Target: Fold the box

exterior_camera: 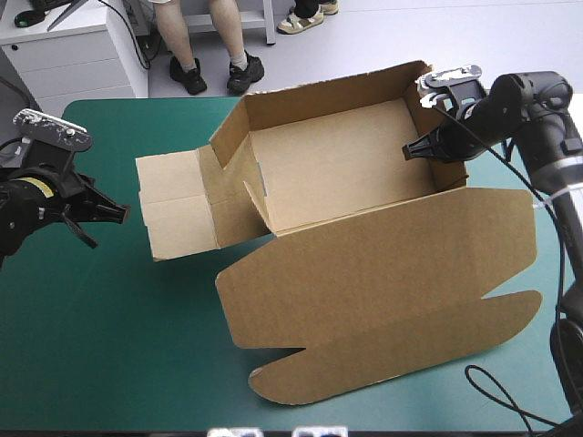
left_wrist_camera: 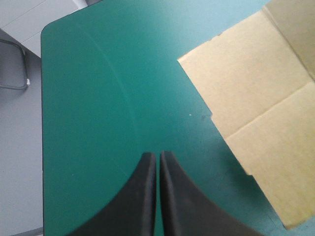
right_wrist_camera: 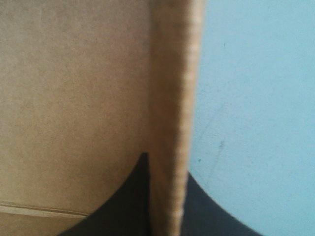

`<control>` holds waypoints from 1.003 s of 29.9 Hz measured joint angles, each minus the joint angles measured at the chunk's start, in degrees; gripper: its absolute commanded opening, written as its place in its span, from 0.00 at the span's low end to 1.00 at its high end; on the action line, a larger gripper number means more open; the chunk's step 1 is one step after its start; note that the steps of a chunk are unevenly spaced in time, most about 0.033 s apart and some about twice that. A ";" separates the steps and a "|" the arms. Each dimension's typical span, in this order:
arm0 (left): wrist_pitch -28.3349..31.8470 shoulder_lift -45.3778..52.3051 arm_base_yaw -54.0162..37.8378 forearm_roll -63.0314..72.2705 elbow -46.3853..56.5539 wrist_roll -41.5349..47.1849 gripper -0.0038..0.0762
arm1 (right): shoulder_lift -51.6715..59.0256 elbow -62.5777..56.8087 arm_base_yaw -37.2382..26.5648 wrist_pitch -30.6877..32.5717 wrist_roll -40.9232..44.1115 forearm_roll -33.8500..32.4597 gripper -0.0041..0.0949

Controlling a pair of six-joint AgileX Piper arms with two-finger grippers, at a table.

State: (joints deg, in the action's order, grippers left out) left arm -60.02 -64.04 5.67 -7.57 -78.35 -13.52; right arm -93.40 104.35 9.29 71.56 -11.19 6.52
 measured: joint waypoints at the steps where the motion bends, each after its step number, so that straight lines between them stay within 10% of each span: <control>1: -0.12 0.00 0.00 -0.43 0.00 0.43 0.06 | 1.08 0.00 0.00 0.07 -0.16 0.06 0.02; 30: 0.57 0.00 -2.89 -7.69 2.34 9.71 0.06 | 15.28 -3.99 -0.07 0.23 0.47 -7.20 0.02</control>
State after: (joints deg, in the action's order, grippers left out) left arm -59.45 -64.04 2.78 -15.27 -76.01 -3.81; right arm -78.12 100.37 9.22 71.79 -10.72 -0.68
